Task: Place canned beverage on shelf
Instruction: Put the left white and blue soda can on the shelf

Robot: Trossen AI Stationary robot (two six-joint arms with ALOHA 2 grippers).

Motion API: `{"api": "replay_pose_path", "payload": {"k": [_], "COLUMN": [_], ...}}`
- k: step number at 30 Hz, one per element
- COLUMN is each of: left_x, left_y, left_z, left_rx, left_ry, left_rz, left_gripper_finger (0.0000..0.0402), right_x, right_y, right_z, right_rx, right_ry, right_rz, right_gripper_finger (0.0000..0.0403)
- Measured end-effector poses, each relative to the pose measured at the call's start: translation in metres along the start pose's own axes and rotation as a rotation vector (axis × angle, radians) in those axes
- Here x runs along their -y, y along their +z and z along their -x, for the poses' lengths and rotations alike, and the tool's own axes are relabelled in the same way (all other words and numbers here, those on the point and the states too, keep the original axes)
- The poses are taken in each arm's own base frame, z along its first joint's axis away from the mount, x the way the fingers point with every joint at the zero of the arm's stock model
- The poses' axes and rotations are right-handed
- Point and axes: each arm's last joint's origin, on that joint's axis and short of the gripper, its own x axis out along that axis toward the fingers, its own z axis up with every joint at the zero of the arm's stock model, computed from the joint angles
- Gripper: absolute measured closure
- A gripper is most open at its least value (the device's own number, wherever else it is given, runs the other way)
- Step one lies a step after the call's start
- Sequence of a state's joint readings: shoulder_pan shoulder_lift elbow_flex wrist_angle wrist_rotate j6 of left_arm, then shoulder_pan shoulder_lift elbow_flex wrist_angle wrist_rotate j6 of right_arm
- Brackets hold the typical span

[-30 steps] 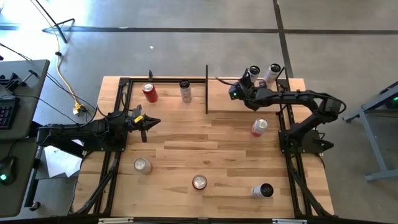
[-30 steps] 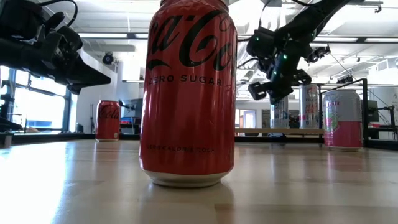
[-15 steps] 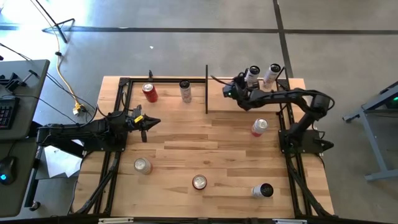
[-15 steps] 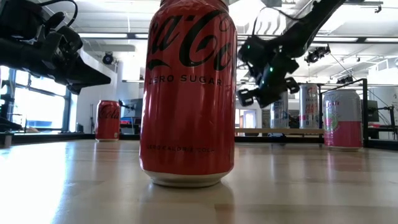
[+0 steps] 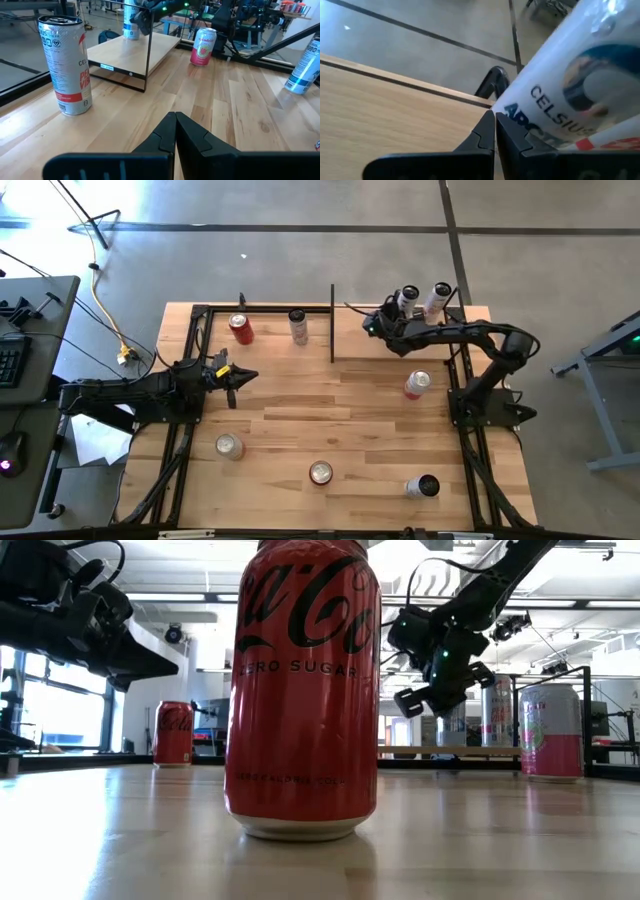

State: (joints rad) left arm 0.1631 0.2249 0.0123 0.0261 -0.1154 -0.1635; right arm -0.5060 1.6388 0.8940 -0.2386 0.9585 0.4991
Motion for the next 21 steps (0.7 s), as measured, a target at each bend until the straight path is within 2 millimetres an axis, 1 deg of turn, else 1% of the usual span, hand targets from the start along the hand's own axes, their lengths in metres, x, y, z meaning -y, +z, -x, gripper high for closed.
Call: {"api": "replay_pose_path", "payload": {"k": [4,7,12,15,17,19,21], "left_x": [0.000,0.000,0.000,0.000,-0.001,-0.001,-0.001], "left_y": [0.000,0.000,0.000,0.000,0.000,0.000,0.000], "left_z": [0.000,0.000,0.000,0.000,0.000,0.000,0.000], "left_rx": [0.000,0.000,0.001,0.003,0.005,0.005,0.005], "left_ry": [0.000,0.000,0.002,0.012,0.018,0.018,0.018], "left_rz": [0.000,0.000,0.000,0.001,0.001,0.001,0.007], "left_gripper_finger": [0.0401,0.0401,0.0401,0.0401,0.0401,0.0401,0.0401], "right_x": [0.010,0.018,0.038,0.054,0.062,0.068,0.070], "right_y": [0.004,0.010,0.028,0.043,0.052,0.057,0.057], "right_z": [0.006,0.014,0.037,0.049,0.052,0.051,0.047], "right_rx": [-0.030,-0.042,-0.028,0.024,0.058,0.073,0.062], "right_ry": [0.026,0.079,0.258,0.384,0.462,0.471,0.443], "right_rz": [0.020,0.065,0.117,0.085,0.042,-0.005,-0.038], "right_gripper_finger": [0.0403,0.0403,0.0403,0.0403,0.0403,0.0403,0.0403]}}
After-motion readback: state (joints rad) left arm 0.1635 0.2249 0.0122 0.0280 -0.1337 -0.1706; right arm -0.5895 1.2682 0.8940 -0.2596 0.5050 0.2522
